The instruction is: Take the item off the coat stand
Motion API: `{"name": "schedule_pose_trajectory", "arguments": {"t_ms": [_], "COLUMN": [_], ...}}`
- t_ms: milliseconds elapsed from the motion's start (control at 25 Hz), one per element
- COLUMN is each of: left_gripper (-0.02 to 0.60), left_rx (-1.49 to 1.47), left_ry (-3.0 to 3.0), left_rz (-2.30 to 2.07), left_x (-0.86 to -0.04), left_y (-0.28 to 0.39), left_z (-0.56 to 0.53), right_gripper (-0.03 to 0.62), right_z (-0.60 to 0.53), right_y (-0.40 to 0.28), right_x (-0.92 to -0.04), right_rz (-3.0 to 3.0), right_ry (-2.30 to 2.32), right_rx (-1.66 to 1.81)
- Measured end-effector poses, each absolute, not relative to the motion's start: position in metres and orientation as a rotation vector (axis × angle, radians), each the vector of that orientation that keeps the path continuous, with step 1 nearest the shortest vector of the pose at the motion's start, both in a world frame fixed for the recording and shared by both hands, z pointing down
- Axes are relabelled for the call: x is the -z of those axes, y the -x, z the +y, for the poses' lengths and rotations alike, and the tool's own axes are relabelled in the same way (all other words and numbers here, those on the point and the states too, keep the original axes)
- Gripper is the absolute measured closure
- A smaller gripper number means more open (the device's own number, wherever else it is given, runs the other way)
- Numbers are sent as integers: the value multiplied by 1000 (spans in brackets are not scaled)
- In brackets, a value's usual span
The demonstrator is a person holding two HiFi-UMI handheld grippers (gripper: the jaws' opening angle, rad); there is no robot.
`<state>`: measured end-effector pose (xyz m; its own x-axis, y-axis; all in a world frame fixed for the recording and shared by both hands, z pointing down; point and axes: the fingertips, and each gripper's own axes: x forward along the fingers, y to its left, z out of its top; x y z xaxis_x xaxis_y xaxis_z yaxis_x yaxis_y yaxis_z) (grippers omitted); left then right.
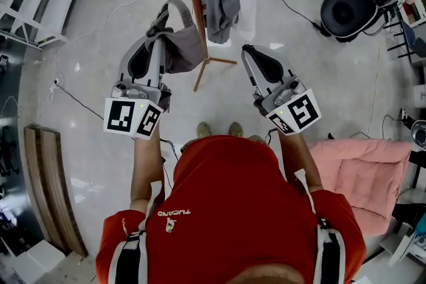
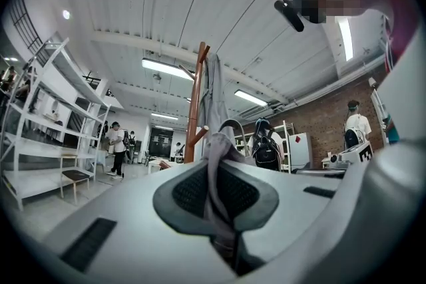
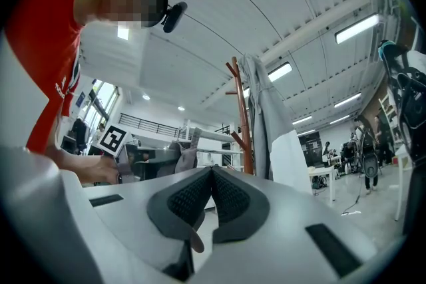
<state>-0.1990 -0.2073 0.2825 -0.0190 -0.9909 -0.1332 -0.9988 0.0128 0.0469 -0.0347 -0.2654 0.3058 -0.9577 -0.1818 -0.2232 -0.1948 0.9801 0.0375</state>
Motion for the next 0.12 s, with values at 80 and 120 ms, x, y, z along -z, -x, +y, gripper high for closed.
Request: {"name": "schedule_pose_trajectory", "arguments": {"t_ms": [80, 120], "left_gripper": [555, 555], "left_rx": [-195, -195], "left_ry": [2158, 2159], "left_rz": [2189, 2188], "left_x": [-283, -283], "left_y": [200, 200], "left_z": [-208, -209], "right_gripper": [569, 569], "right_z": [-266, -266], "right_y": [36, 36], "right_x": [-306, -306], "right_rz": [2906, 2906], "right_ry": [278, 278], "right_rx": [-86, -85]}}
